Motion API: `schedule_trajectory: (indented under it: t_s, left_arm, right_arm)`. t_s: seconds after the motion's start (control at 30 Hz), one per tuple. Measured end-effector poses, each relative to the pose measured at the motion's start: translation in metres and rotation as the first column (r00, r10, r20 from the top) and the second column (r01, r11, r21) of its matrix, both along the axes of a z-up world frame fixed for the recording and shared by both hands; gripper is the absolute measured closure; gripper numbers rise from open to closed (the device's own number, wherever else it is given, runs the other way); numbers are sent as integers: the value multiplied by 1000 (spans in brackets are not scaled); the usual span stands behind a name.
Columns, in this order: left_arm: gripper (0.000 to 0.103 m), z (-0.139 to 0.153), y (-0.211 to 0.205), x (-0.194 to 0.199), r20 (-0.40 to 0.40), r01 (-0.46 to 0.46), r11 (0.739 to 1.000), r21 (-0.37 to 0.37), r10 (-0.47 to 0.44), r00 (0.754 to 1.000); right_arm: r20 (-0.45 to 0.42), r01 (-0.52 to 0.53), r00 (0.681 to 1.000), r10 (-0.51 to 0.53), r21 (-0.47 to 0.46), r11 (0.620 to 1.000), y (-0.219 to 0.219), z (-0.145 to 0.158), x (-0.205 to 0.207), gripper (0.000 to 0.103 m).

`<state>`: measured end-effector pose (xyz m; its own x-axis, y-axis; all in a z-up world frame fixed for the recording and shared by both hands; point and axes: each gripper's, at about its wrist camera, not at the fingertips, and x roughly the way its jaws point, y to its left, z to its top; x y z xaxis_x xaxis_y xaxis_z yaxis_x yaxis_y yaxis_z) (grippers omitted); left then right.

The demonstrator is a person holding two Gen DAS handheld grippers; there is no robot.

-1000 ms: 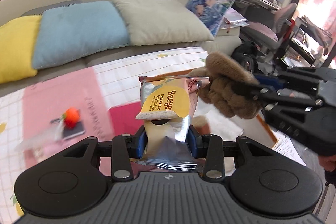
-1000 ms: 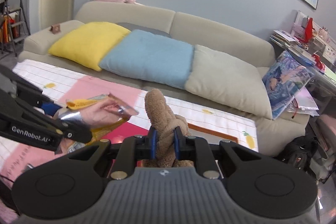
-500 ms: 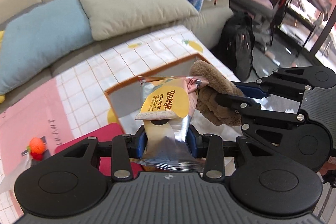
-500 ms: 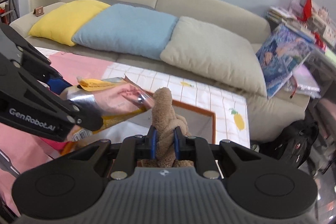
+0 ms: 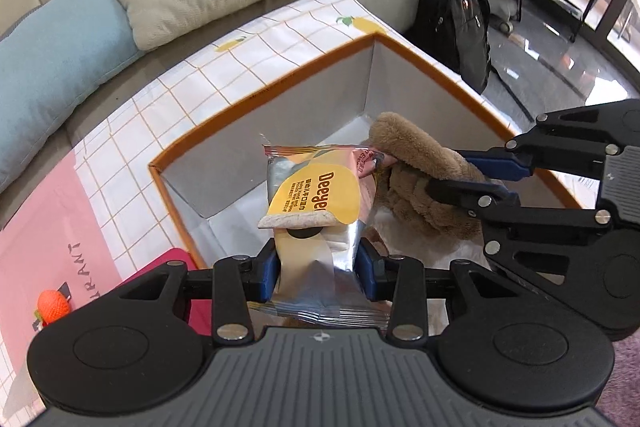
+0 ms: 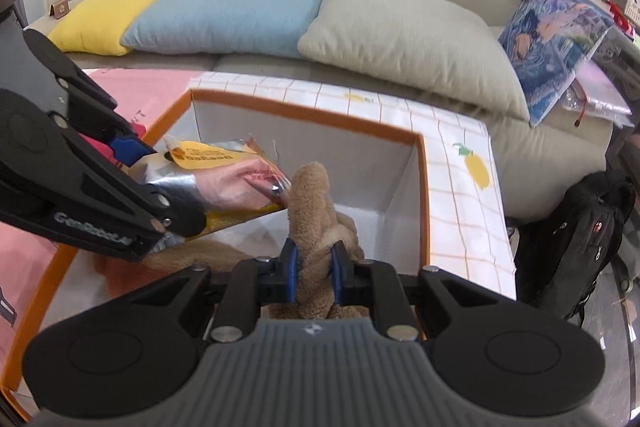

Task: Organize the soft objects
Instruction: 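Carry the plush and snack bag over the cardboard box with both grippers, then open both grippers to drop the plush and snack bag into the box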

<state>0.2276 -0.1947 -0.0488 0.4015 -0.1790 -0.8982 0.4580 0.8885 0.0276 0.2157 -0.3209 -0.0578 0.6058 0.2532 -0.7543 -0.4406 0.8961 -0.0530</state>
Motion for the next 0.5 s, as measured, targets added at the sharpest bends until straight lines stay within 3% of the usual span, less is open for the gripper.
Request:
schedule_trajectory:
  t_s: [0.17, 0.3, 0.43, 0.5]
  left_arm:
    - [58, -16, -4, 6, -34, -35, 998, 46, 36, 999]
    - [57, -13, -6, 2, -14, -42, 998, 52, 43, 999]
    - [39, -4, -6, 0, 10, -42, 997, 59, 41, 999]
    - [35, 1, -2, 0, 14, -49, 998, 37, 48, 999]
  right_arm:
    - [-22, 4, 1000, -4, 5, 1000, 2, -6, -2, 86]
    - [-45, -15, 999, 15, -4, 1000, 8, -13, -7, 83]
    - [-55, -23, 998, 21, -25, 999, 15, -15, -11, 82]
    - [-60, -12, 998, 11, -26, 1000, 17, -14, -10, 81]
